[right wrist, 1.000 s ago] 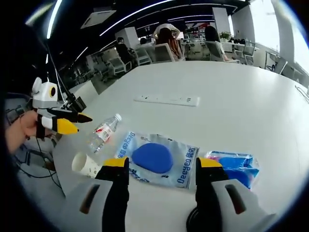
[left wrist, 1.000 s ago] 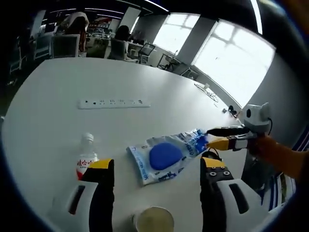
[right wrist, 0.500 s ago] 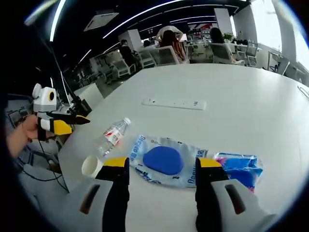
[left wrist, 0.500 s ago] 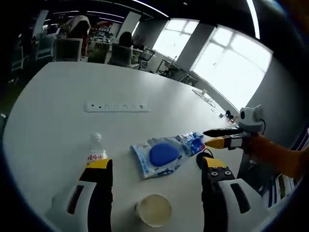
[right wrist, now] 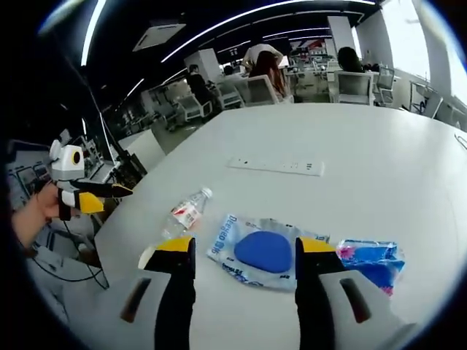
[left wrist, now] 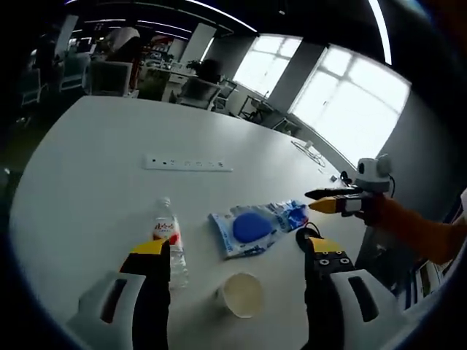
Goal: Arrange the tabletop items into an orderly group along one side of the table until the central work area is clear of visible clutter.
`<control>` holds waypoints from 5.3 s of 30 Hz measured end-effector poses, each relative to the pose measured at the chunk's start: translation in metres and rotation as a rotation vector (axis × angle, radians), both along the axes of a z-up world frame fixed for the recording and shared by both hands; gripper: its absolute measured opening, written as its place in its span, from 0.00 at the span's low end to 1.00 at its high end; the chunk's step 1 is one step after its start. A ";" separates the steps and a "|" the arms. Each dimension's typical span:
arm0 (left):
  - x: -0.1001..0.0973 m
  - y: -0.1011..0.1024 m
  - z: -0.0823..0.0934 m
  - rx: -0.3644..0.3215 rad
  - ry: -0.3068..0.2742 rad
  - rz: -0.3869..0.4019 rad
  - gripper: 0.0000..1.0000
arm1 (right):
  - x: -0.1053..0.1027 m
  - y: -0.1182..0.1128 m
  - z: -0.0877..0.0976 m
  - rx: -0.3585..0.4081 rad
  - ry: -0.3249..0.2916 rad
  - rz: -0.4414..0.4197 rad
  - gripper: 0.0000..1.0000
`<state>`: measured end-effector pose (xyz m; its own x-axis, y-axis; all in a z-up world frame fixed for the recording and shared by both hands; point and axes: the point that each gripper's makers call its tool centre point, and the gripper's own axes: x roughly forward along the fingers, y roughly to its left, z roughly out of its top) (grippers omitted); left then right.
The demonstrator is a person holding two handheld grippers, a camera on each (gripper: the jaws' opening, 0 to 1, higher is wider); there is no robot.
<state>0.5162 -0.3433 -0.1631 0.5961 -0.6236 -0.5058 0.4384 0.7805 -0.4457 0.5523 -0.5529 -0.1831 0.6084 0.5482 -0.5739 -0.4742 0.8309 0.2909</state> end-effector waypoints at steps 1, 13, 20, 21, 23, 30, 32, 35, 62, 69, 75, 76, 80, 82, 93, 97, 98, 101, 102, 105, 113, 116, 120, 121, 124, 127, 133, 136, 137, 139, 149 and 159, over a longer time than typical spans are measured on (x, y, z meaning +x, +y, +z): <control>-0.001 0.002 0.001 -0.001 -0.003 0.003 0.77 | 0.000 0.002 0.001 0.004 0.002 0.003 0.54; -0.019 0.031 0.018 -0.033 -0.027 0.033 0.77 | 0.000 0.038 0.016 0.055 0.020 0.069 0.54; -0.024 0.055 0.020 -0.039 -0.032 0.066 0.77 | 0.005 0.067 0.014 0.089 0.065 0.120 0.53; -0.025 0.058 0.020 -0.039 -0.032 0.070 0.77 | 0.008 0.070 0.014 0.091 0.061 0.124 0.53; -0.025 0.064 0.020 -0.042 -0.034 0.081 0.76 | 0.012 0.082 0.013 0.084 0.067 0.149 0.53; -0.026 0.082 0.016 -0.070 -0.036 0.114 0.76 | 0.027 0.126 0.003 0.092 0.102 0.235 0.52; -0.026 0.085 0.016 -0.083 -0.033 0.124 0.76 | 0.032 0.135 -0.002 0.092 0.117 0.250 0.52; -0.026 0.092 0.014 -0.091 -0.032 0.140 0.76 | 0.043 0.151 -0.011 0.108 0.138 0.265 0.52; -0.005 0.117 -0.018 -0.161 -0.023 0.162 0.73 | 0.109 0.209 -0.103 0.321 0.557 0.175 0.40; 0.000 0.115 -0.025 -0.177 -0.016 0.164 0.72 | 0.106 0.215 -0.118 0.326 0.631 0.178 0.40; 0.001 0.113 -0.031 -0.192 -0.012 0.154 0.72 | 0.109 0.223 -0.124 0.371 0.678 0.181 0.39; 0.001 0.113 -0.031 -0.196 -0.012 0.153 0.72 | 0.109 0.224 -0.125 0.373 0.685 0.181 0.39; 0.001 0.113 -0.034 -0.202 -0.007 0.156 0.72 | 0.110 0.229 -0.129 0.377 0.697 0.200 0.39; 0.001 0.113 -0.035 -0.203 -0.006 0.156 0.72 | 0.111 0.231 -0.130 0.378 0.696 0.206 0.39; 0.009 0.108 -0.043 -0.211 0.000 0.147 0.70 | 0.118 0.237 -0.140 0.426 0.712 0.221 0.33; 0.012 0.106 -0.048 -0.213 0.007 0.144 0.70 | 0.121 0.237 -0.144 0.437 0.712 0.226 0.28; 0.012 0.106 -0.049 -0.212 0.008 0.144 0.70 | 0.121 0.237 -0.146 0.437 0.711 0.227 0.26; 0.014 0.105 -0.054 -0.211 0.014 0.137 0.69 | 0.121 0.235 -0.148 0.441 0.713 0.225 0.22; 0.014 0.104 -0.054 -0.210 0.014 0.136 0.70 | 0.120 0.236 -0.148 0.447 0.712 0.224 0.21; 0.015 0.104 -0.056 -0.213 0.017 0.135 0.69 | 0.121 0.235 -0.147 0.457 0.713 0.213 0.20; 0.022 0.104 -0.059 -0.209 0.016 0.123 0.69 | 0.119 0.244 -0.132 0.450 0.645 0.245 0.19; 0.024 0.102 -0.060 -0.212 0.016 0.112 0.68 | 0.118 0.245 -0.127 0.443 0.624 0.254 0.19; 0.029 0.100 -0.064 -0.204 0.019 0.092 0.68 | 0.116 0.246 -0.117 0.436 0.584 0.269 0.19; 0.030 0.100 -0.065 -0.203 0.022 0.090 0.68 | 0.115 0.246 -0.115 0.429 0.576 0.272 0.19; 0.034 0.098 -0.066 -0.208 0.024 0.079 0.68 | 0.112 0.248 -0.108 0.422 0.551 0.285 0.19; 0.039 0.095 -0.066 -0.211 0.022 0.067 0.68 | 0.109 0.248 -0.103 0.411 0.532 0.298 0.19; 0.048 0.083 -0.077 -0.204 0.035 0.015 0.67 | 0.108 0.247 -0.093 0.384 0.468 0.314 0.18; 0.054 0.073 -0.084 -0.196 0.042 -0.019 0.66 | 0.104 0.249 -0.086 0.362 0.419 0.332 0.18; 0.058 0.070 -0.088 -0.196 0.044 -0.026 0.66 | 0.103 0.250 -0.083 0.353 0.405 0.330 0.18; 0.062 0.064 -0.092 -0.205 0.054 -0.043 0.66 | 0.099 0.252 -0.077 0.335 0.375 0.349 0.18; 0.071 0.031 -0.117 -0.226 0.097 -0.177 0.65 | 0.091 0.256 -0.065 0.278 0.288 0.399 0.18; 0.068 0.012 -0.123 -0.231 0.093 -0.293 0.55 | 0.078 0.258 -0.051 0.235 0.208 0.425 0.18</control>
<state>0.5843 -0.3310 -0.2862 0.3338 -0.8647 -0.3754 0.5776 0.5023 -0.6435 0.6306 -0.2944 -0.2346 0.1907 0.8500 -0.4910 -0.6673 0.4791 0.5702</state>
